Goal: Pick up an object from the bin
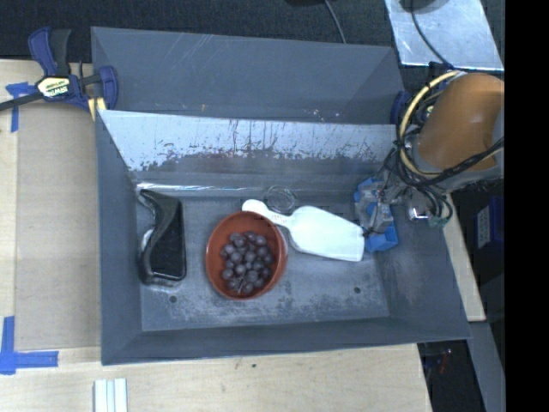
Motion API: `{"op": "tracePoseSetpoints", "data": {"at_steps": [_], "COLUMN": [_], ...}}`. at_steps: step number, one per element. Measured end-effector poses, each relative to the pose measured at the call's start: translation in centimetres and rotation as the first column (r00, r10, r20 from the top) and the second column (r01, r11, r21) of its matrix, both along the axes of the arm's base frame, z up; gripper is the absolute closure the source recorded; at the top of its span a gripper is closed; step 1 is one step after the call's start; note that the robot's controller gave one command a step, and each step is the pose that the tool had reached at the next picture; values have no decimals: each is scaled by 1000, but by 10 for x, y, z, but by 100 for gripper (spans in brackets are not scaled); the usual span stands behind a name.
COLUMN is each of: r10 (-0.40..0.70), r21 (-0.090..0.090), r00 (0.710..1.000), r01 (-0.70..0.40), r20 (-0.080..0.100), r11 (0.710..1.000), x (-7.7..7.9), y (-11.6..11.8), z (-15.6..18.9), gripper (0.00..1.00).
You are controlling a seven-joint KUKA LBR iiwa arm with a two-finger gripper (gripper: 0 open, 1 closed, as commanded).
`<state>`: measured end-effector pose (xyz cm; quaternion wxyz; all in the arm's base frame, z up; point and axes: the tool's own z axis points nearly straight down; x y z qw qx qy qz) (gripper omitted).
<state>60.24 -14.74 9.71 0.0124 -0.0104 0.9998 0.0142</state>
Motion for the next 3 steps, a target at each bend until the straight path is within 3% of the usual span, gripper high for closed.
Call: {"op": "tracePoseSetpoints", "data": {"at_steps": [1, 2, 3], "r10": [6, -84, -70], "r21": [3, -2, -3], "r00": [1000, 996, 998], "r01": [-6, 84, 70], "r20": [6, 3, 5], "r11": [1000, 996, 998], "x": [10, 10, 8], "y": [111, 121, 122], "z": [-24, -22, -22], "gripper": [100, 100, 100]}}
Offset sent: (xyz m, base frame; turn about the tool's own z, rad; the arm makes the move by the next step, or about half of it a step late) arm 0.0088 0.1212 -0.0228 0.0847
